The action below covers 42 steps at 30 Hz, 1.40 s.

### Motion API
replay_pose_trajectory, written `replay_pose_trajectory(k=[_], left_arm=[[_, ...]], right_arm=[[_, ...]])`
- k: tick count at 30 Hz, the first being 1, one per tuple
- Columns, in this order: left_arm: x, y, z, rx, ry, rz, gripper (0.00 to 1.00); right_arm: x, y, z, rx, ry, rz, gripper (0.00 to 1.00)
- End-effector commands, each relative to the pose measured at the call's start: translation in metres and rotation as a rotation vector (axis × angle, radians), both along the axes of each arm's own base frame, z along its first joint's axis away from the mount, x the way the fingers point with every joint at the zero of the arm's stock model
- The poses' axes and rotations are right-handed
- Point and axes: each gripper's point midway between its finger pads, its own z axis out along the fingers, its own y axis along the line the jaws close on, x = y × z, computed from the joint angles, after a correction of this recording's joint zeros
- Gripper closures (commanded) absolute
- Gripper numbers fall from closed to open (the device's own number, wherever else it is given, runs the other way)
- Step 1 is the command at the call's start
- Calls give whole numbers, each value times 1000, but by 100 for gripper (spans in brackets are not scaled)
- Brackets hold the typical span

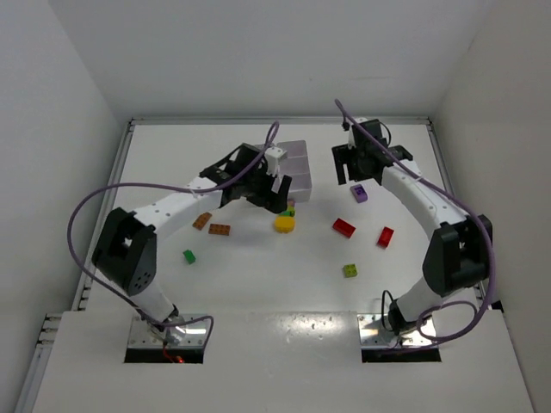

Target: Sort the legos into containers by color

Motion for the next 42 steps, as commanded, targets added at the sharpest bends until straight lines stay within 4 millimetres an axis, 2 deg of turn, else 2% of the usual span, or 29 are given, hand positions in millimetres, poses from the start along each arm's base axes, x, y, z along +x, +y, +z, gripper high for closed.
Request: replay_pose_trajectory(k=[1,3,4,7,9,10,13,17,18,19,23,27,34,36,38,39,40,42], left_arm=[[26,-18,-3,-3,-19,193,0],[26,-28,-23,40,24,234,4],[29,-25,-30,60,26,266,6],[25,-34,-42,70,52,284,16],[25,-45,-43,68,42,284,20],[23,-47,-55,88,59,293,23],[29,-51,-69,98,83,323,30],[37,-56,-74,105,79,331,31],[37,-56,-83,120,91,331,31],[41,-57,-78,115,78,337,31],[41,-53,-95,143,97,365,31],[42,-52,-101,156,99,372,31],[40,-51,-116,178,123,378,38],[40,-50,-116,183,119,371,44],[42,-51,-115,186,101,353,55],[36,-53,-119,196,108,327,62],[35,-55,-115,187,106,311,78],[34,-55,-105,180,79,274,90]], right_arm=[[8,-28,29,51,-86,-129,24],[7,-35,27,54,-76,-141,24],[6,-39,24,51,-67,-151,24],[7,-49,27,76,-70,-166,25],[5,-52,25,82,-59,-170,25],[3,-51,25,89,-57,-164,25],[0,-64,23,92,-48,-194,25],[-6,-67,22,120,-40,-190,25],[-8,-64,19,130,-29,-181,25],[-10,-66,21,139,-29,-183,25],[-12,-71,20,137,-20,-194,25],[-13,-76,19,150,-9,-203,27],[-16,-79,18,170,-5,-205,27],[-16,-81,18,177,-4,-208,28],[-16,-81,18,177,-4,-208,29],[-16,-79,18,183,-3,-202,29],[-16,-79,18,184,-3,-202,29],[-16,-79,18,184,-3,-202,29]])
